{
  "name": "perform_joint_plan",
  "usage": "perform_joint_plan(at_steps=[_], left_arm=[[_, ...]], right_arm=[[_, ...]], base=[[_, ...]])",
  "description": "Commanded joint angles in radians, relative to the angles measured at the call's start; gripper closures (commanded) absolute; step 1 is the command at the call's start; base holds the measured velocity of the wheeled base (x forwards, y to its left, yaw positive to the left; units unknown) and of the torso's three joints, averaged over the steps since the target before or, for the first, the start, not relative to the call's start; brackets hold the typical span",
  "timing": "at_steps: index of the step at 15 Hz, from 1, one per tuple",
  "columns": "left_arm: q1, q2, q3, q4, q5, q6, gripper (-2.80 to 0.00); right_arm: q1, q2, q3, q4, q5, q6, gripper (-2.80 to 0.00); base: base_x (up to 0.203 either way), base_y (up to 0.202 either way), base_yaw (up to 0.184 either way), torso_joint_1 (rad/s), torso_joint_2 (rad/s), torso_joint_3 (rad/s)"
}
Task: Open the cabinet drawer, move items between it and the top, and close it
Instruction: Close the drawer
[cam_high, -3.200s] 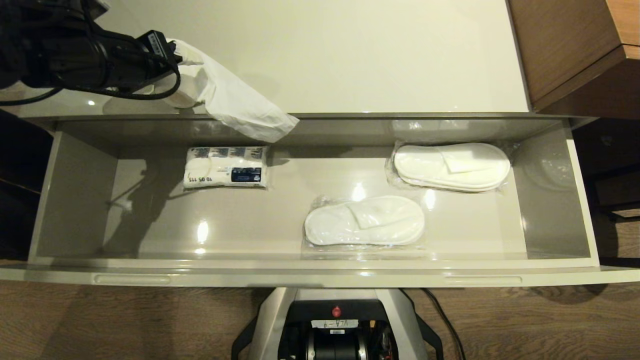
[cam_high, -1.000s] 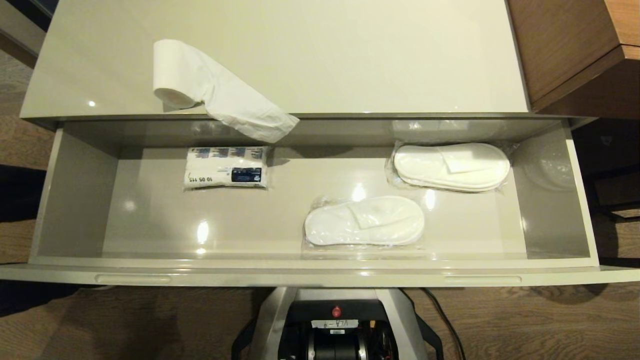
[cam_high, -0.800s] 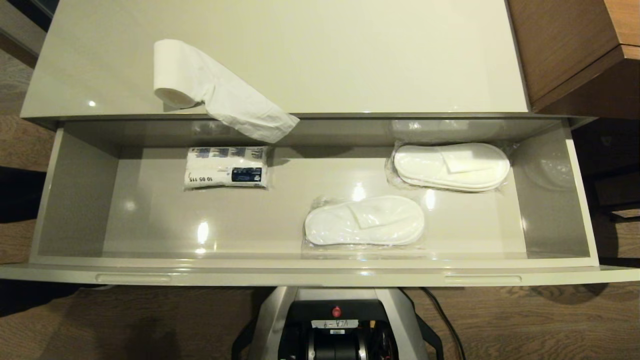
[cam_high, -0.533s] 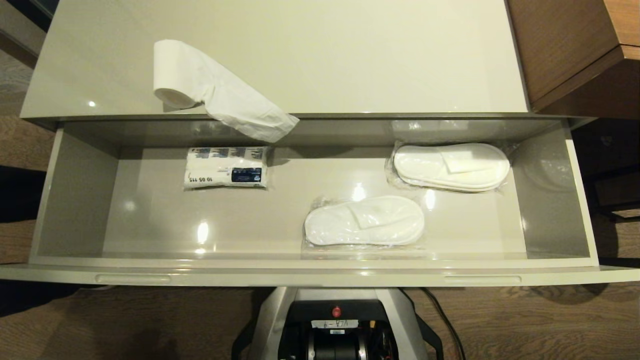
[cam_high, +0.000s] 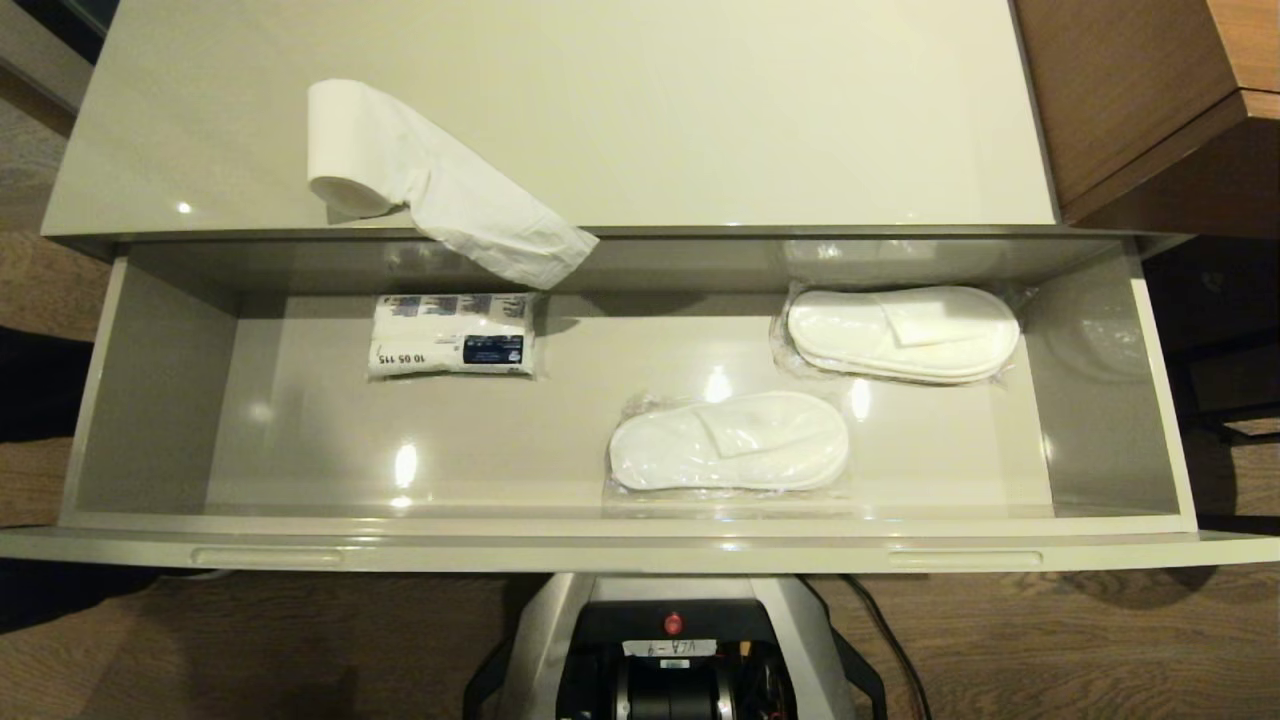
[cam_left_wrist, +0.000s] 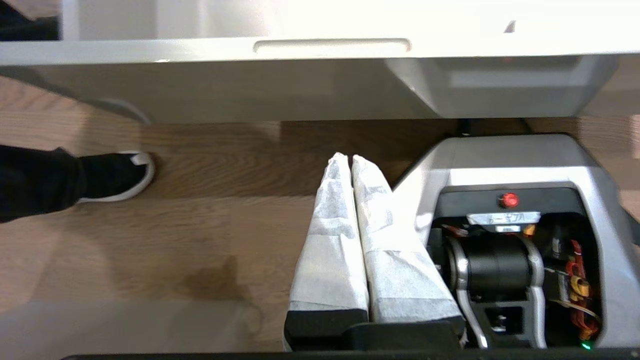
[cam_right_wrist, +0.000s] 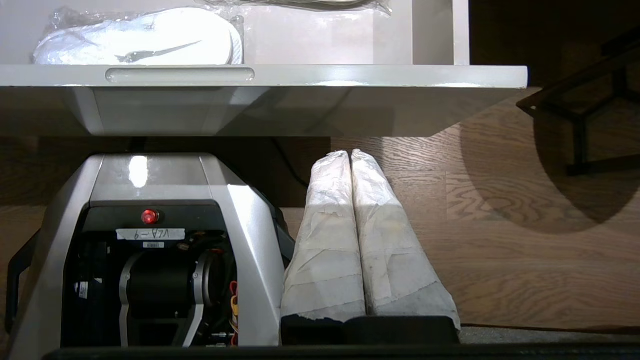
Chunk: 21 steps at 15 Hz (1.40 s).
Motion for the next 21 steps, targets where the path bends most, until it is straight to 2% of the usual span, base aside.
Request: perform_joint_plan(at_steps=[1,5,8,21], left_arm=[[0.0,-0.026,0.005,0.0,0.005,0.0,0.0],[0.0,-0.025,0.018,-0.003,0.004,0.02,0.0],[0.0,-0.025,0.023,-0.015,0.004,-0.005,0.0],[0.0,-0.023,0.026,-0.019,0.005,0.006,0.0]], right_arm=[[0.0,0.001,0.0,0.0,0.0,0.0,0.0],[0.0,0.001,0.0,0.0,0.0,0.0,0.0],[0.0,0.001,0.0,0.0,0.0,0.0,0.0],[0.0,0.001,0.002,-0.002,0.002,-0.02,0.0]], base=[[0.0,0.0,0.0,0.0,0.0,0.0],[0.0,0.0,0.0,0.0,0.0,0.0],[0.0,0.0,0.0,0.0,0.0,0.0],[0.0,0.0,0.0,0.0,0.0,0.0]])
